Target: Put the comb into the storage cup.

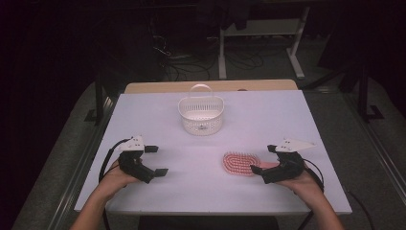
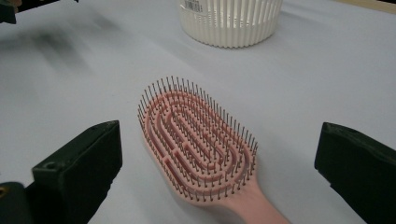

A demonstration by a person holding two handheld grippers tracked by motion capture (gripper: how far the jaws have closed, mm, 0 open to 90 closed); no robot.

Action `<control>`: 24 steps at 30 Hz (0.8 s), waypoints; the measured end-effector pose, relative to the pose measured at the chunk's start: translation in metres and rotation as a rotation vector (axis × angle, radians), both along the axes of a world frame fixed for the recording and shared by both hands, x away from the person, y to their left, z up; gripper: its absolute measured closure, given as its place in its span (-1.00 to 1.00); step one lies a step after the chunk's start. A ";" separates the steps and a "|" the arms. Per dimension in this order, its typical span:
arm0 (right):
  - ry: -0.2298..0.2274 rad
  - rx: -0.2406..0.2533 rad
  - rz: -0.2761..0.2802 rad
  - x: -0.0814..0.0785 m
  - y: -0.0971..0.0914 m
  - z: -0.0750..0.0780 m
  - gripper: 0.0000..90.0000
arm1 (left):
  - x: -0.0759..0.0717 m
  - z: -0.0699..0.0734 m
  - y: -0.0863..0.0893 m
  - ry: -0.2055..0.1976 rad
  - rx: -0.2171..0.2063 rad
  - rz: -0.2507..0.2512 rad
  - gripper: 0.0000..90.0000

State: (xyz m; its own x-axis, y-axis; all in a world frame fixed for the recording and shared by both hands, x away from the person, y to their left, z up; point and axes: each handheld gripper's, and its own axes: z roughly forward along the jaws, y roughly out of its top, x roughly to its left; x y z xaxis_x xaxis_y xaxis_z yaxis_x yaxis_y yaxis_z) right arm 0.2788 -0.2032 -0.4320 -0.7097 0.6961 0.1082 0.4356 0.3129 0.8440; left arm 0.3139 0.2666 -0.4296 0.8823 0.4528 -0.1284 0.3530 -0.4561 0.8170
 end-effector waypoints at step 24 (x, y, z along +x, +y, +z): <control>-0.007 -0.005 -0.004 0.003 -0.006 0.011 -0.99 | -0.001 -0.003 -0.002 0.002 0.007 -0.004 -1.00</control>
